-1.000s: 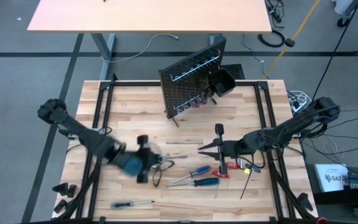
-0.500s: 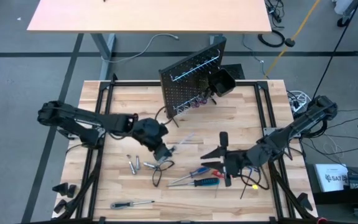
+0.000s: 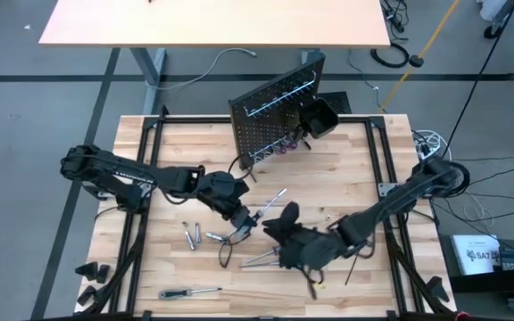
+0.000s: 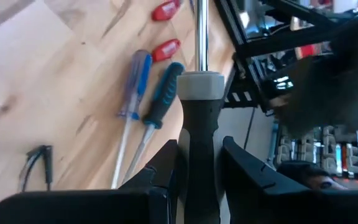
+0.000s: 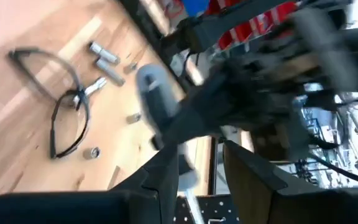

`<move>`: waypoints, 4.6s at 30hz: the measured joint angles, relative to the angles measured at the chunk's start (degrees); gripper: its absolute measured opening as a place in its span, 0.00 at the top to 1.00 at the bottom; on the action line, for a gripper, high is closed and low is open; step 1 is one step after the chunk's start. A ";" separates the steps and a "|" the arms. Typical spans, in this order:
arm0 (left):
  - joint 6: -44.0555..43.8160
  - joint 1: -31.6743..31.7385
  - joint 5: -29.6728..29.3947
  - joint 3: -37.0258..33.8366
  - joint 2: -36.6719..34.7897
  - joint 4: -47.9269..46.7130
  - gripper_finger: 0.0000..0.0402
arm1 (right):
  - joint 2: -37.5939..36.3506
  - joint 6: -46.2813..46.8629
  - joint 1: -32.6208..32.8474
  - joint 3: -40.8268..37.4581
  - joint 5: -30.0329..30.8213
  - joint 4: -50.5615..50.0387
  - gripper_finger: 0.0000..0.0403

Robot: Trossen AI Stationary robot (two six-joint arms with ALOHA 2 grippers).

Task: Hang tools onto peg board
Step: Hang the top gray black screwdriver on the peg board

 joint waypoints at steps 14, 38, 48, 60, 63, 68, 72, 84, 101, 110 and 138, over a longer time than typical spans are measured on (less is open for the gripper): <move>1.60 -0.94 0.60 0.00 0.01 0.35 0.78 | 6.66 3.57 -1.41 7.70 2.54 -13.32 0.66; 2.99 -0.69 0.23 0.00 0.01 4.25 0.69 | 6.64 2.73 -5.26 7.70 -0.28 -12.23 0.81; 14.84 1.61 0.06 0.03 -1.93 2.70 0.55 | 6.27 11.37 -5.21 7.70 -3.69 -16.27 0.81; 27.53 1.23 -13.00 0.11 -14.27 -12.74 0.54 | -4.85 30.70 -5.19 1.49 -11.42 -25.50 0.81; 32.12 -2.65 -21.42 -0.03 -18.68 -14.13 0.54 | -12.95 34.50 -5.70 -8.09 -12.66 -17.46 0.81; 39.30 -11.99 -35.15 -4.21 -25.06 -9.00 0.54 | -25.55 38.46 -6.34 -28.22 -17.50 12.72 0.81; 42.71 -17.73 -42.42 -12.51 -30.36 0.48 0.54 | -27.45 37.74 -6.42 -40.87 -19.87 41.73 0.81; 52.97 -21.06 -51.80 -43.50 -32.63 53.06 0.54 | -4.73 31.55 -10.92 -43.07 -12.06 86.61 0.81; 58.00 -3.94 -51.25 -48.19 -32.30 60.00 0.54 | 11.09 35.48 -16.85 -35.04 -1.58 95.20 0.81; 55.49 15.36 -34.06 -42.06 -28.88 52.53 0.54 | 8.89 32.71 -17.99 -35.43 -1.79 95.23 0.81; 54.09 5.57 -34.87 -39.52 -19.95 56.06 0.54 | 3.19 39.28 -25.84 -40.50 -18.37 95.26 0.81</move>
